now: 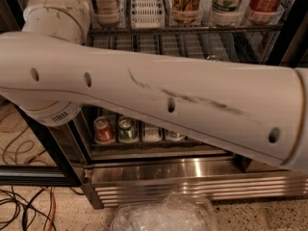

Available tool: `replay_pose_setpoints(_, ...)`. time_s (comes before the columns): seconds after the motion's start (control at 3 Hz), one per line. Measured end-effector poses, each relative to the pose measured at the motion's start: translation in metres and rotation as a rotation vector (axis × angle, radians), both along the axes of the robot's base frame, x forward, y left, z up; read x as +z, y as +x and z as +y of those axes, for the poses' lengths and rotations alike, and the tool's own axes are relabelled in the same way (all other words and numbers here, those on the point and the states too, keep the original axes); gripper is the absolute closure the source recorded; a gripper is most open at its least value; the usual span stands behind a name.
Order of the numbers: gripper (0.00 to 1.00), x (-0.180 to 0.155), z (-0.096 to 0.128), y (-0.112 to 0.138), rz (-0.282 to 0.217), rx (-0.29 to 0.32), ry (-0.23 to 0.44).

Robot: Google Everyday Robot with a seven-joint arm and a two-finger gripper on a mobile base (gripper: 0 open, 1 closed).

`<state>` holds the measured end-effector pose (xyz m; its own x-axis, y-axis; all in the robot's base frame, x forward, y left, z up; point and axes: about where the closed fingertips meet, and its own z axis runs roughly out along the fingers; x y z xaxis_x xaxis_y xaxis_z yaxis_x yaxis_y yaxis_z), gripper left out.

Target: Pick redbull can from top shelf of fridge

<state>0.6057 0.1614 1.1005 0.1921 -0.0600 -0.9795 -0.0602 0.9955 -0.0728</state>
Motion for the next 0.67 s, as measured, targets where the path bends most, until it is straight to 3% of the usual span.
replay_pose_setpoints(0.33,1.0,0.032,-0.013,-0.029,-0.038,-0.001,-0.02)
replay_pose_setpoints(0.67,1.0,0.06,-0.021,-0.046,-0.037,0.045,-0.011)
